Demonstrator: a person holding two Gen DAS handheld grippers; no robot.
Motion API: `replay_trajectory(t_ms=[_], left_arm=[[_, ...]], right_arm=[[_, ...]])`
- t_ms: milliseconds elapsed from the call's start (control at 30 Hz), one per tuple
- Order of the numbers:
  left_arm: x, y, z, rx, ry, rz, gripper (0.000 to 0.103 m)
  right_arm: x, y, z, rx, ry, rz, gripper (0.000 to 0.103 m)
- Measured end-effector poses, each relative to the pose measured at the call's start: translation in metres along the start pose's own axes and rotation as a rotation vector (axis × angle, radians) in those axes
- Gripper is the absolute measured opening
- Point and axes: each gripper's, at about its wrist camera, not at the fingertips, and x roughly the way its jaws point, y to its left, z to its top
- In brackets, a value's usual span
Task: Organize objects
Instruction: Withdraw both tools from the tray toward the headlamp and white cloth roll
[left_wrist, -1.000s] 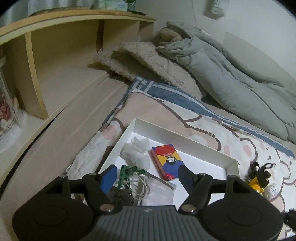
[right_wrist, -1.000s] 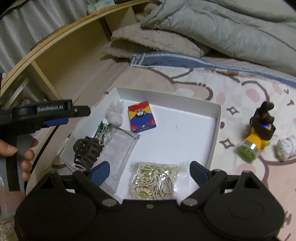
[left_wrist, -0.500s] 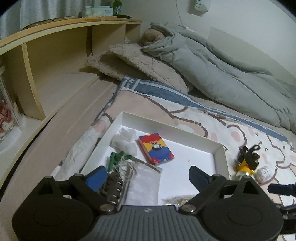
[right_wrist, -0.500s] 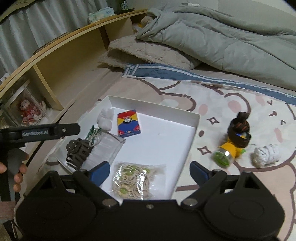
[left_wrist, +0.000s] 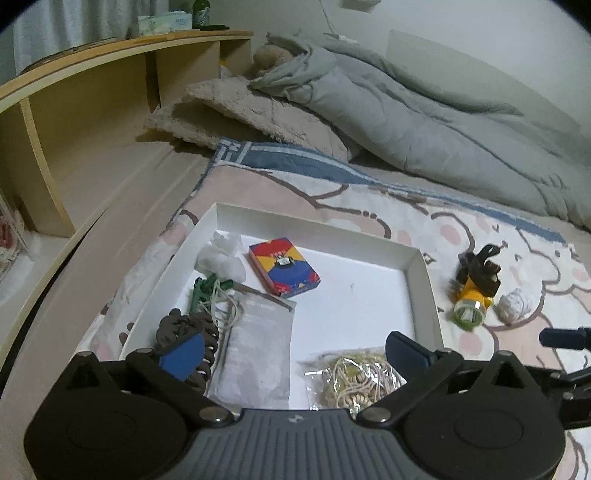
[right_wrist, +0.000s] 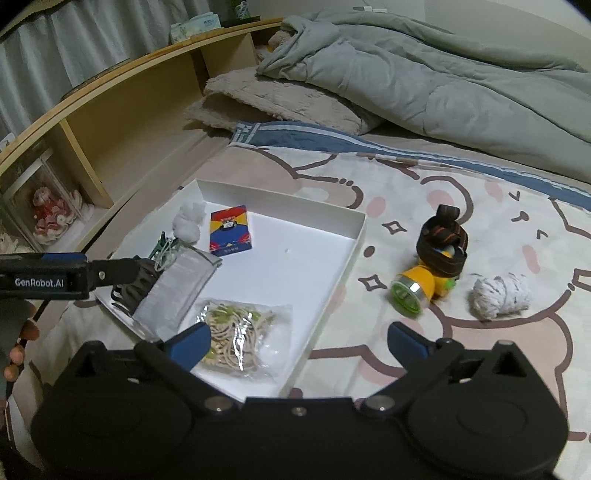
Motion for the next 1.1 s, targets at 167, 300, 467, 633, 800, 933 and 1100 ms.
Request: replay_trajectory(t_ms=[167,300,467,633,800,933,1100], left_arm=[[0.003,-0.009,-0.008,0.028,0.026,-0.022,0.103],[0.004,-0.013,-0.015,0.047,0.045,-0.03,0.103],[0.005,-0.018,-0.018,0.065,0.058,-0.055,0.103],[0.007,-0.02,-0.018,0.073,0.063,-0.071,0.103],[0.01,-0.025,-0.017,0.083,0.074,-0.075,0.103],[0.014,-0.031,-0.015,0.088,0.081,-0.07,0.103],[0.02,-0.041,-0.011,0.09,0.088,-0.069,0.103]], right_arm=[[0.001,-0.008,-0.003,-0.007,-0.006,-0.003,0.103],[0.002,-0.013,-0.003,-0.027,-0.014,-0.021,0.103],[0.003,-0.022,0.0,-0.026,-0.024,-0.044,0.103],[0.006,-0.029,0.003,-0.014,-0.018,-0.05,0.103],[0.008,-0.032,0.003,-0.012,-0.011,-0.059,0.103],[0.01,-0.036,0.002,-0.003,0.0,-0.066,0.103],[0.006,-0.045,0.001,0.011,0.0,-0.079,0.103]])
